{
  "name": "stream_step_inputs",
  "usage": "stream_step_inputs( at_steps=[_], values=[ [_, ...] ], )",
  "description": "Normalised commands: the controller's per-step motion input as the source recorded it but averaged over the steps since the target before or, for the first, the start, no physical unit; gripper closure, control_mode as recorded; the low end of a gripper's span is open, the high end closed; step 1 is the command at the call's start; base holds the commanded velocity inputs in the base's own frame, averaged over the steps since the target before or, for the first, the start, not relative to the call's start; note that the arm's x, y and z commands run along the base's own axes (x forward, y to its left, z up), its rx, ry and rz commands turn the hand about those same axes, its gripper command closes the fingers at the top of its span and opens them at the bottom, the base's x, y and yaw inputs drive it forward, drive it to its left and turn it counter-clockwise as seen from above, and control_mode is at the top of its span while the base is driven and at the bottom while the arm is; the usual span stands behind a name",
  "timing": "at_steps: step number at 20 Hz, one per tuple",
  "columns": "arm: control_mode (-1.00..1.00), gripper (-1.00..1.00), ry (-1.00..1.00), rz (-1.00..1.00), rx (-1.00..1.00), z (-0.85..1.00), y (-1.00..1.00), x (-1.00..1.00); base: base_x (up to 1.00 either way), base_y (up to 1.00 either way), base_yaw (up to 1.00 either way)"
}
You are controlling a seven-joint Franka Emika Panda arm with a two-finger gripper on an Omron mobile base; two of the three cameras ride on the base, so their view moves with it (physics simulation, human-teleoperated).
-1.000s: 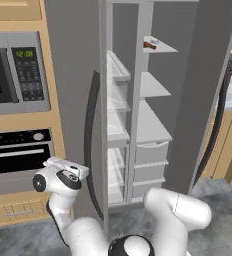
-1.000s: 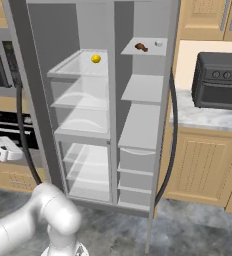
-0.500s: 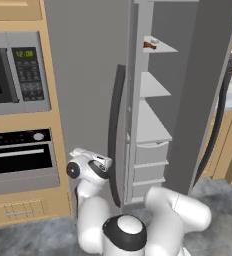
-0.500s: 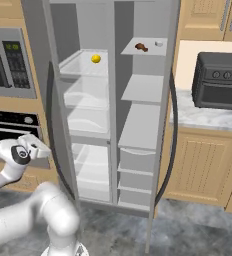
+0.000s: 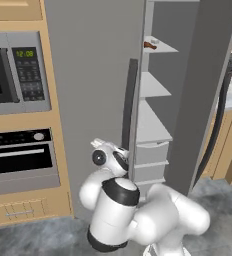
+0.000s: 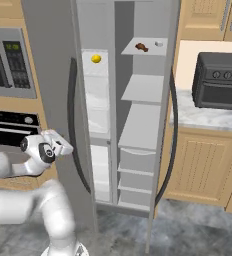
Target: There's a chicken drumstick in the fridge that needs to be moved to the freezer for freezing. Pick up the chicken drumstick from the fridge, place it on any shelf in the freezer, and close the fridge and freezer doors when done.
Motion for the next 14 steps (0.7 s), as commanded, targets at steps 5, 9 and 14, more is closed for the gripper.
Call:
stream_step_inputs(
  at_steps=[5,9,14],
  values=[
    [-1.00,-1.00,-0.06,0.00,0.06,0.00,-0.66,0.59,0.00,0.00,0.00],
    [-1.00,-1.00,-0.07,0.00,0.01,0.00,-0.14,0.89,0.00,0.00,0.00],
    [-1.00,-1.00,-0.06,0.00,0.00,0.03,-0.05,1.00,0.00,0.00,0.00]
  ],
)
